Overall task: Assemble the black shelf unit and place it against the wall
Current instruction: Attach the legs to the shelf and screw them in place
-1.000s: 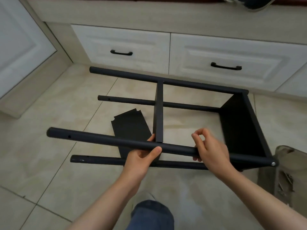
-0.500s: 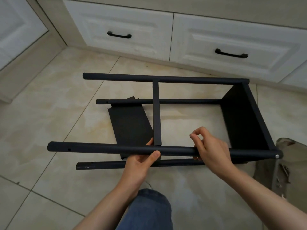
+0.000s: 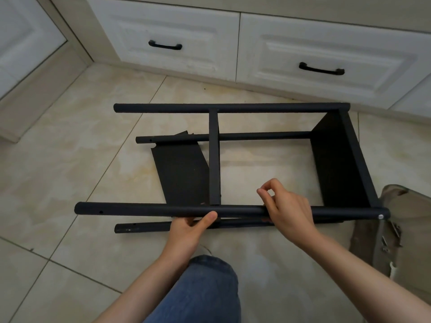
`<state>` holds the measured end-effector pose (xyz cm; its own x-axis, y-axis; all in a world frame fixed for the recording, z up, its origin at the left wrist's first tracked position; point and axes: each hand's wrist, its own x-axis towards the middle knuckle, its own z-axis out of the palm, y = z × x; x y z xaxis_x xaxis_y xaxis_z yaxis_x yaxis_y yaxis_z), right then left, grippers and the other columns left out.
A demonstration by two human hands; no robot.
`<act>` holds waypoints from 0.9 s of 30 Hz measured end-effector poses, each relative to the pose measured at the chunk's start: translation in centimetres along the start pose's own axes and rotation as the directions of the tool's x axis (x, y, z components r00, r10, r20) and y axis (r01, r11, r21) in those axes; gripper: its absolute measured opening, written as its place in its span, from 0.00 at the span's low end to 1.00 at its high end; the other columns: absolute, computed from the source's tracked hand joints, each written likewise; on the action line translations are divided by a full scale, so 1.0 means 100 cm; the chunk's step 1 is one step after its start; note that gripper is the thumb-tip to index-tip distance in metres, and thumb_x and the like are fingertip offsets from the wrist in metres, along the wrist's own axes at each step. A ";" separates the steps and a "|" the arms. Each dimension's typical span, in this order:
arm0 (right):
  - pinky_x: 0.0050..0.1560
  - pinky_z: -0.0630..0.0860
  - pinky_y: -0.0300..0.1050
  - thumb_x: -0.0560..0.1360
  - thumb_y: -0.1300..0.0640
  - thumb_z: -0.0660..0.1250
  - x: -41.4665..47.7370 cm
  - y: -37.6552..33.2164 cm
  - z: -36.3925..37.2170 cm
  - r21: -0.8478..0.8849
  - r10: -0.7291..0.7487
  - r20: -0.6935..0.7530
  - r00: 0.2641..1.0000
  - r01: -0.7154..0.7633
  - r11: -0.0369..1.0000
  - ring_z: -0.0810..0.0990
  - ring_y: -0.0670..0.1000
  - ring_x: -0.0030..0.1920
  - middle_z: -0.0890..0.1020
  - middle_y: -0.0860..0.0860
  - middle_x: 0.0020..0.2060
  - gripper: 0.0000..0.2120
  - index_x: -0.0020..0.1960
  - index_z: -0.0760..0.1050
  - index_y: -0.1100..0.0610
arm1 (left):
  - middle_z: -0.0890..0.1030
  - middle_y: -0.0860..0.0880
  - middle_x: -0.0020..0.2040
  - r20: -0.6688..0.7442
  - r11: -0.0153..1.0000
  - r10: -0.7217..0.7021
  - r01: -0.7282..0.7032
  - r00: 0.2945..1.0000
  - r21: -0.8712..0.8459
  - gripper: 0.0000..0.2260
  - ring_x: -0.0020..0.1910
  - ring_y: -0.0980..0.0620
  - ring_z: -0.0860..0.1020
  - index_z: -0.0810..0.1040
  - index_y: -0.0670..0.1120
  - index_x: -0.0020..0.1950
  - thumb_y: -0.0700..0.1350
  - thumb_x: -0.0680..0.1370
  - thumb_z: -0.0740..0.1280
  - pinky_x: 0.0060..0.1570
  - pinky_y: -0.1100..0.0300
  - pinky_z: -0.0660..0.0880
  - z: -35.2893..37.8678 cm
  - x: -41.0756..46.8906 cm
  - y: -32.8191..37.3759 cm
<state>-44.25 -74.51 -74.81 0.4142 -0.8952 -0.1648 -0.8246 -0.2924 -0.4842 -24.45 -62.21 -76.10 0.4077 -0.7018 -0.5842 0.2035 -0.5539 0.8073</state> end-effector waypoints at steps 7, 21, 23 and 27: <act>0.38 0.73 0.47 0.82 0.42 0.51 0.000 0.002 0.005 -0.031 -0.028 -0.017 0.999 0.027 0.999 0.77 0.46 0.30 0.78 0.45 0.26 0.12 0.54 0.67 0.48 | 0.87 0.56 0.40 -0.062 0.955 0.097 -0.075 0.993 0.289 0.20 0.45 0.58 0.85 0.86 0.53 0.41 0.68 0.64 0.70 0.48 0.62 0.78 0.000 -0.013 0.006; 0.39 0.75 0.48 0.82 0.42 0.52 -0.004 0.001 0.004 -0.084 -0.090 -0.017 0.996 0.089 0.993 0.78 0.49 0.31 0.81 0.47 0.31 0.13 0.56 0.68 0.49 | 0.81 0.44 0.60 0.632 -0.364 0.609 -0.539 0.479 0.759 0.31 0.60 0.41 0.78 0.80 0.43 0.64 0.65 0.71 0.71 0.57 0.47 0.77 -0.029 0.021 0.061; 0.40 0.75 0.48 0.82 0.41 0.51 -0.004 0.002 0.004 -0.094 -0.090 -0.012 0.996 0.088 0.992 0.79 0.49 0.32 0.82 0.47 0.32 0.14 0.56 0.68 0.49 | 0.68 0.47 0.78 0.689 -0.377 0.473 -0.581 0.549 0.721 0.38 0.78 0.43 0.63 0.67 0.48 0.78 0.69 0.74 0.62 0.76 0.45 0.62 -0.031 0.031 0.068; 0.42 0.77 0.50 0.82 0.40 0.50 -0.004 0.003 0.004 -0.098 -0.093 0.019 0.996 0.094 0.991 0.80 0.49 0.33 0.83 0.47 0.33 0.15 0.56 0.67 0.49 | 0.50 0.52 0.83 0.746 -0.365 0.345 -0.651 0.570 0.666 0.38 0.82 0.51 0.42 0.58 0.54 0.81 0.74 0.77 0.51 0.80 0.50 0.45 -0.035 0.047 0.072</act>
<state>-44.49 -74.07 -75.22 0.4960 -0.8577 -0.1357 -0.8157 -0.4067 -0.4114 -17.97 -67.94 -72.73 -0.3615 -0.9251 -0.1162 -0.9323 0.3605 0.0305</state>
